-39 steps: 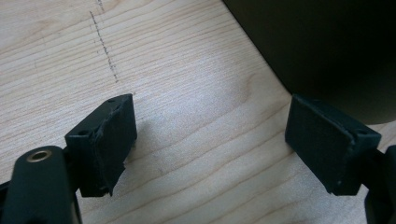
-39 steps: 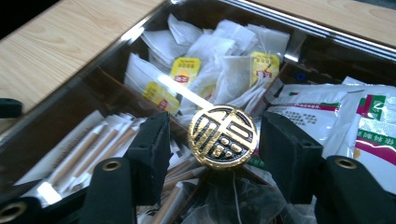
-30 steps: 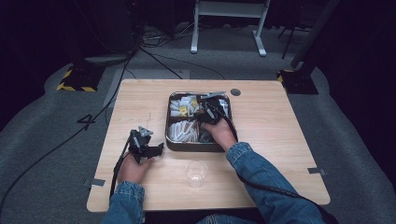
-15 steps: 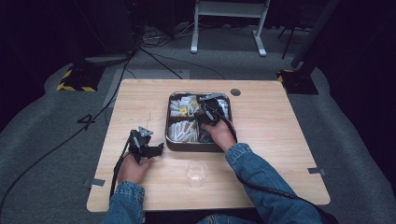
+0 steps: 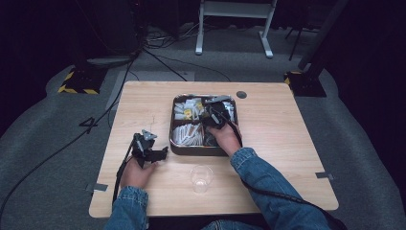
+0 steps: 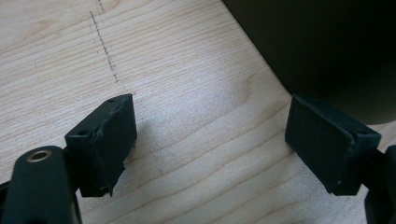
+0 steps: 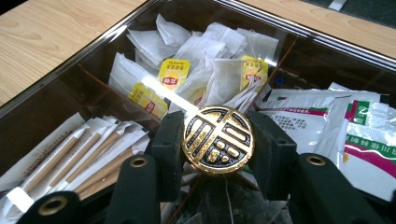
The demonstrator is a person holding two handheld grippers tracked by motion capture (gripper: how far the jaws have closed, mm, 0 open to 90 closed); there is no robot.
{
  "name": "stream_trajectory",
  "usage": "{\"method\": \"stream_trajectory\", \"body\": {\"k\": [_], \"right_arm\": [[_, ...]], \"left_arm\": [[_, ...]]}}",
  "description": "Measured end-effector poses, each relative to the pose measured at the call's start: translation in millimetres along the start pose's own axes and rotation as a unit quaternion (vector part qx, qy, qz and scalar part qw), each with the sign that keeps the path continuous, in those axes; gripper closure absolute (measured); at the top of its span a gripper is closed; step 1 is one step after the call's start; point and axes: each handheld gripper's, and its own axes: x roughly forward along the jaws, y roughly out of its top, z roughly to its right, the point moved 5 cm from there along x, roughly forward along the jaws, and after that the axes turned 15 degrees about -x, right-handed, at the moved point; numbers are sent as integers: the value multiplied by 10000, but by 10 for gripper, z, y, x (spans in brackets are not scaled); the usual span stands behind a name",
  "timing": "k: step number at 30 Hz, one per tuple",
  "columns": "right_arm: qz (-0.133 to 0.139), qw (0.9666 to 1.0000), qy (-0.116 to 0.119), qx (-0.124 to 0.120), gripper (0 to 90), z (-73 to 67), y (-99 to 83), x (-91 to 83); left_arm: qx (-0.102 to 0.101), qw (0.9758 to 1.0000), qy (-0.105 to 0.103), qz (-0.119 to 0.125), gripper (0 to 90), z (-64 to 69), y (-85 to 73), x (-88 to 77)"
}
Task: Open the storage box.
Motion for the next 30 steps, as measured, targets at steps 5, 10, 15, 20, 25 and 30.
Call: {"method": "stream_trajectory", "body": {"k": [5, 10, 15, 20, 25, 30], "right_arm": [[126, 9999, 6, 43, 584, 42, 61, -85], [265, 9996, -25, 55, 584, 110, 134, -212], [337, 9994, -45, 19, 584, 139, 164, -289], [458, 9989, -54, 33, 584, 187, 194, -409], [486, 9987, -99, -67, 584, 235, 197, -534], [545, 9984, -160, -71, 584, 306, 176, -674]], "left_arm": [[-4, 10000, 2, -3, 170, 1, 0, 0], [-6, 10000, 2, -2, 171, 1, 0, 1], [-19, 10000, 13, 9, 171, 4, 0, 2], [-22, 10000, 15, 16, 171, 4, 0, 3], [-38, 10000, 17, 2, 171, 7, -1, 3], [-54, 10000, 20, 7, 172, 8, 1, 5]]}}
